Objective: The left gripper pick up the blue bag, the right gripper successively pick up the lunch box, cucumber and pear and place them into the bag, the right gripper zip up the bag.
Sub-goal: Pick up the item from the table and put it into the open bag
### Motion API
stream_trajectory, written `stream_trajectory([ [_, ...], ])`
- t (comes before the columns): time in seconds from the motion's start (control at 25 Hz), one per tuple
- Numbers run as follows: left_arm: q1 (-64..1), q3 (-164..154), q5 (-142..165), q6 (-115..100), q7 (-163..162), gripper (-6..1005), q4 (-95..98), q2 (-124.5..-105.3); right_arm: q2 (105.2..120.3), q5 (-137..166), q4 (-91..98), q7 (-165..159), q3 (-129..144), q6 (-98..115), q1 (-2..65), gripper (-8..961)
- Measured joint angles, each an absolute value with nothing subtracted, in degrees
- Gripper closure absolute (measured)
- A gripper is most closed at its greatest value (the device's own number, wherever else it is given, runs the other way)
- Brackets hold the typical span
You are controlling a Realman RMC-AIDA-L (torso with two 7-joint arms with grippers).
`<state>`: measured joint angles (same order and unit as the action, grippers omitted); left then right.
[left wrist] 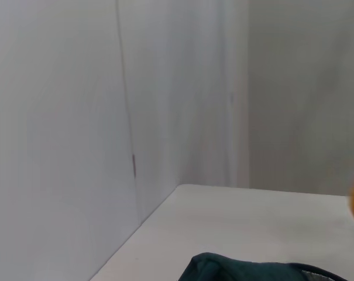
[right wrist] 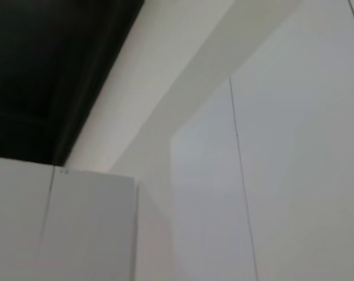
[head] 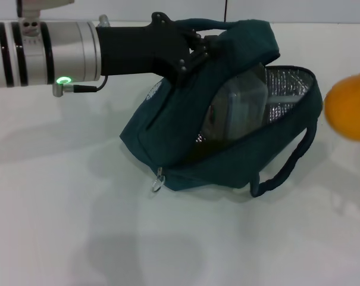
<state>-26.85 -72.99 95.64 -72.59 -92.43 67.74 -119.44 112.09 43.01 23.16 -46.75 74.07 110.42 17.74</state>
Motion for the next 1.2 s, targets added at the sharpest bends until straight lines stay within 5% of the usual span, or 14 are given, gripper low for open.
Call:
stream_trajectory([
  [0.36, -27.09, -73.35, 95.65, -72.78, -92.21, 956, 68.17, -119.44, 111.57, 45.94, 26.24, -59.49, 73.25, 103.22, 27.27, 921],
  [0.64, -27.67, -73.39, 96.58, -72.26, -91.98, 956, 67.84, -119.58, 112.71, 51.95, 26.44, -63.29, 73.47, 95.99, 34.25, 921],
  [1.2, -29.42, -73.38, 96.76, -70.63, -90.13, 956, 65.10, -119.73, 115.34, 60.61, 26.04, -63.48, 73.73, 88.92, 35.19, 922],
])
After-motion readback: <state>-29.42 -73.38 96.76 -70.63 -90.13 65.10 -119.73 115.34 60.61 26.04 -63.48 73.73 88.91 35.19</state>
